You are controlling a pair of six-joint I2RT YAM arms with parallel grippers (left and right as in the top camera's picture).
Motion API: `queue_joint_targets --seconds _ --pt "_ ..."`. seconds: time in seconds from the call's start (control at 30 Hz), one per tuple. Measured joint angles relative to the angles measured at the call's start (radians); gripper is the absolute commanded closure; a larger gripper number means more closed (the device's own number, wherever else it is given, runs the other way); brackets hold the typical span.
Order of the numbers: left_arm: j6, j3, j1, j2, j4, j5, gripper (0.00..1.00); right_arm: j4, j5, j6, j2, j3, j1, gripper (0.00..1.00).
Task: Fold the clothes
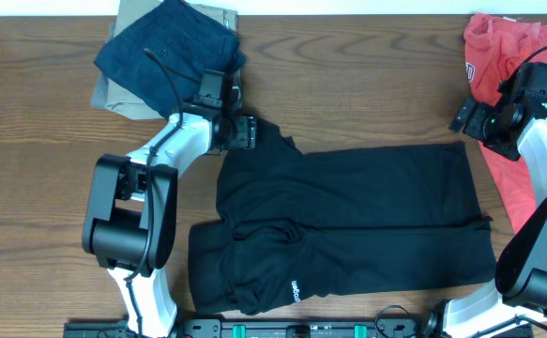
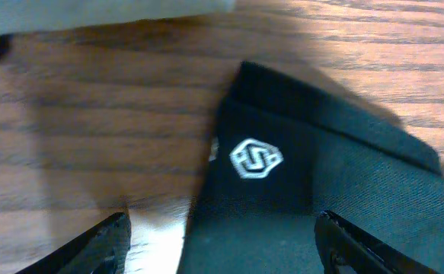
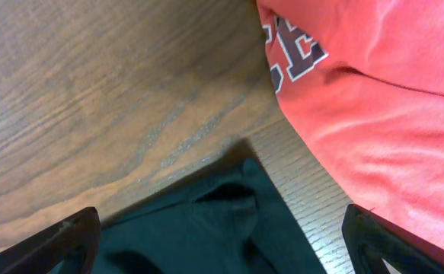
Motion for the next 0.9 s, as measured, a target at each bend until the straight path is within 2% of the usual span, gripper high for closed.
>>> queue_joint_targets --seconds 0.1,0.17,0.3,0.43,0.5,0.7,0.73,0.9 --pt "0.000 0.011 -0.020 0.010 0.004 -0.003 0.22 0.012 0.004 -0.011 0.000 0.000 0.000 0.01" --pt "0.000 0.017 -0.034 0.016 0.010 -0.003 0.26 0.016 0.005 -0.019 0.000 0.000 0.000 0.01" --pt "0.010 0.022 -0.059 0.025 0.018 -0.004 0.51 0.022 0.008 -0.028 0.000 0.000 0.000 0.02" --pt "0.016 0.023 -0.071 0.031 0.026 0.003 0.69 0.024 0.011 -0.042 0.000 0.000 0.000 0.10" --pt "0.015 0.023 -0.071 0.033 0.026 0.005 0.73 0.029 0.011 -0.053 0.003 0.000 0.000 0.13" --pt "0.015 0.023 -0.071 0.035 0.027 0.006 0.81 0.055 0.011 -0.063 0.076 0.003 0.000 0.14" --pt "0.015 0.023 -0.071 0.035 0.027 0.008 0.85 0.059 0.011 -0.066 0.094 0.003 0.000 0.14" --pt "0.014 0.023 -0.071 0.037 0.029 0.010 0.87 0.073 0.011 -0.069 0.159 0.003 0.000 0.14"
